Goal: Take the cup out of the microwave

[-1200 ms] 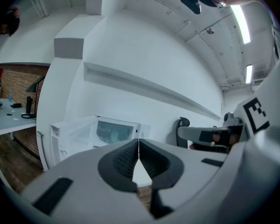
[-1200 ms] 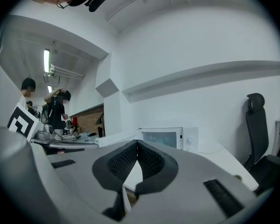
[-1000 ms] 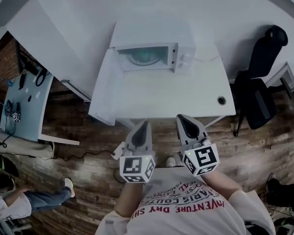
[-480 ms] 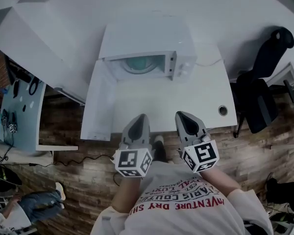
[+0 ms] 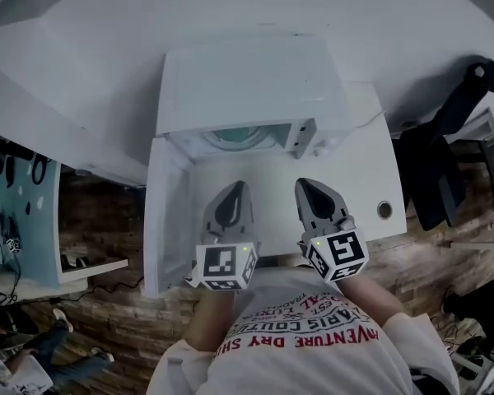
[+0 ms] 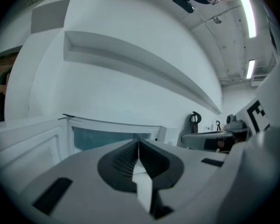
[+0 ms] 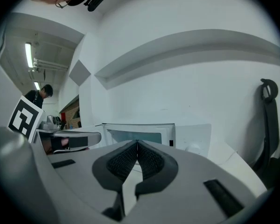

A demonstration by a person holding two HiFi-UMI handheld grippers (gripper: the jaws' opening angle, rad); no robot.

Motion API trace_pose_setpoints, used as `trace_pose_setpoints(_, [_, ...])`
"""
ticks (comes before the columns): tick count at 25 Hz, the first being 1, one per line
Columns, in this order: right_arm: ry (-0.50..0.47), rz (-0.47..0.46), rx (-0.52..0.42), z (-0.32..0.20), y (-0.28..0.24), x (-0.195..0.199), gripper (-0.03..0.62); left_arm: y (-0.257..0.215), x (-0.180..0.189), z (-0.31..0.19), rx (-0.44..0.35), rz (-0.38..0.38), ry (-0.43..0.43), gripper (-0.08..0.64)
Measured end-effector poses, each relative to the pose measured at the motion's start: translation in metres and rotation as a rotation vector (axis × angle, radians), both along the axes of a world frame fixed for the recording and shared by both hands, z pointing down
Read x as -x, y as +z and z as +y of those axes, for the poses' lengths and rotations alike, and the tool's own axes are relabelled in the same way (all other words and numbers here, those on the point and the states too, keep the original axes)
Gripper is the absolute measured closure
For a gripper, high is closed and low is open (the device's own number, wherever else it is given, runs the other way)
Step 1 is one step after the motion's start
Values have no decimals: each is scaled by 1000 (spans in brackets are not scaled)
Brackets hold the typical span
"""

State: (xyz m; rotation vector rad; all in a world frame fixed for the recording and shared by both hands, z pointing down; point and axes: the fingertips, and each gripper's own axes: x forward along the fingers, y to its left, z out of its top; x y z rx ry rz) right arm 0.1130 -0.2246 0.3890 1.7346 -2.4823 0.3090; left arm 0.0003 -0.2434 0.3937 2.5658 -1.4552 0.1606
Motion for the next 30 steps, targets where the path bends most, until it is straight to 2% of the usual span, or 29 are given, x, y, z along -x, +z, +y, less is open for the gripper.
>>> trace_pose_setpoints(5, [-1,18,12,-37,12,8,580,16,5,-38,34,11,4,552])
trace_pose_setpoints(10, [-35,24,64,-62,34,15,580,44,8,-63,97,4,-8,552])
trace_pose_setpoints(17, [-104,5,116,-88,53,22,580,78,4,-100,79,-14,-31,541])
trace_pose_setpoints(20, [-126,19,134,-96,63,20,580,93,0,-119,87,-14,-33,400])
trace_pose_setpoints(23, [-143,30,149,-101,71,19,580,105,0,-134,97,-23,-45,337])
trace_pose_setpoints(28, [-175,17,175,-106,83,23,580,122,-6,-152,119,-15,-24,182])
trace_pose_setpoints(30, [-177,20,182,-109,87,23,580,126,-8,-161,112,-27,-24,155])
